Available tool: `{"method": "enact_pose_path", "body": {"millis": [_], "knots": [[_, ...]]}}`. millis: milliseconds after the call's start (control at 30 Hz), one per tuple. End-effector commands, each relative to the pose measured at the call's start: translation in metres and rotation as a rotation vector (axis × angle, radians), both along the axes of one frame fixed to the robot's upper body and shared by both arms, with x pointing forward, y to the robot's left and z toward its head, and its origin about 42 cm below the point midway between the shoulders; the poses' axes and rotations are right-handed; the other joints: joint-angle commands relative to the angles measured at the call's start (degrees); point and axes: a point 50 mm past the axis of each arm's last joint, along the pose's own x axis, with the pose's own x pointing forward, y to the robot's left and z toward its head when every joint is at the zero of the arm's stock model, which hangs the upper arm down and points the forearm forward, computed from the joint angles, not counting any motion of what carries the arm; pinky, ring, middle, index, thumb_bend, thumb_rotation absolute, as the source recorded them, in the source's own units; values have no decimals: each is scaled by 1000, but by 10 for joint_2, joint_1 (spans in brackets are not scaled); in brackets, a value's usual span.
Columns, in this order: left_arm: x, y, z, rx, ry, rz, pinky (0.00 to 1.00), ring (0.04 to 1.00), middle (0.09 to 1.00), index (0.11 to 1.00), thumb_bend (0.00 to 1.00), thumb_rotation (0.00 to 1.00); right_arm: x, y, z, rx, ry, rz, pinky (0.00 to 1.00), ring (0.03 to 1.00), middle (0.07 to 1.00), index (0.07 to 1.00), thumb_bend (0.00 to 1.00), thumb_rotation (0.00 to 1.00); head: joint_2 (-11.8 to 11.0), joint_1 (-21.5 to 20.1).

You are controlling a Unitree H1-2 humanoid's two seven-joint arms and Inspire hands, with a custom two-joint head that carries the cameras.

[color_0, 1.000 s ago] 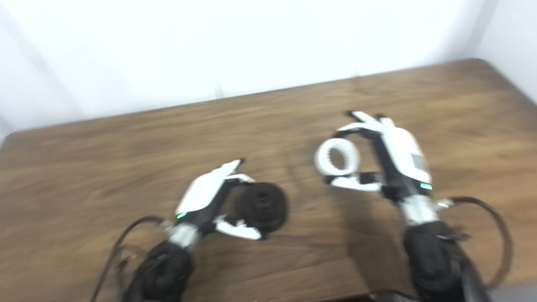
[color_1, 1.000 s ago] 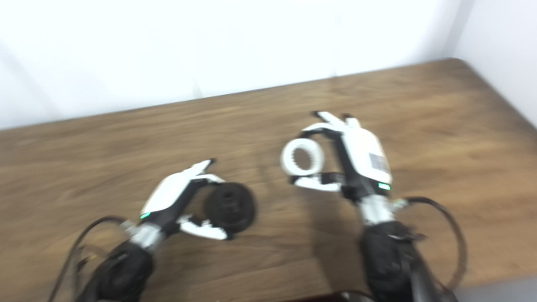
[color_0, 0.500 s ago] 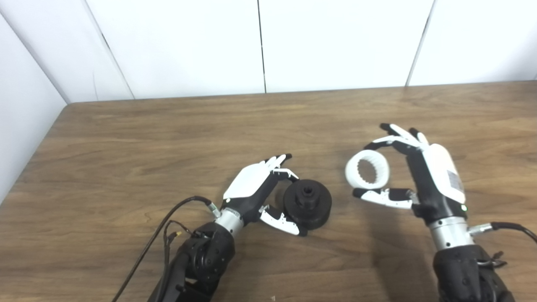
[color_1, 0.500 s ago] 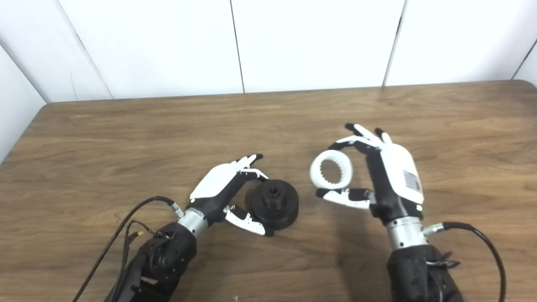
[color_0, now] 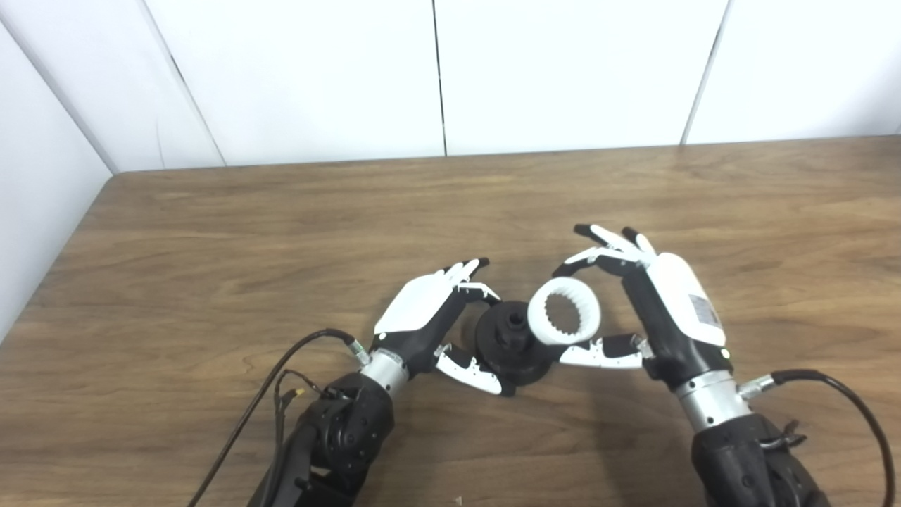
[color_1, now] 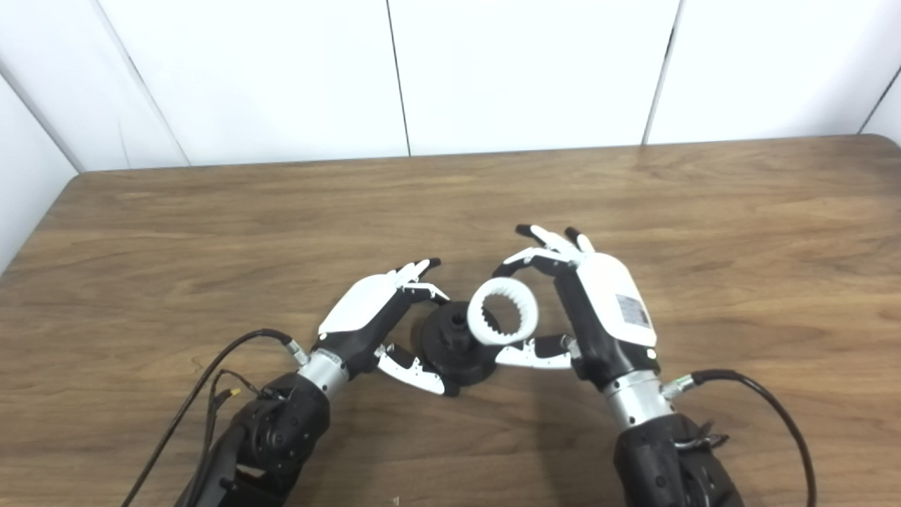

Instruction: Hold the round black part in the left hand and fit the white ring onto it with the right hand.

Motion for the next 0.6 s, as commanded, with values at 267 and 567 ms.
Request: {"method": "enact_pose_path", "body": {"millis": [267,567], "knots": [[10,-4,22,2,-88,-14,1000,1000,1000,598,972,331,8,23,15,-20,-72,69,951,874,880,495,518,154,3,0],[9,-5,22,-5,-85,-17,1000,1000,1000,597,975,325,19,27,12,-37,-54,83,971,875,881,495,516,153,5,3]]}}
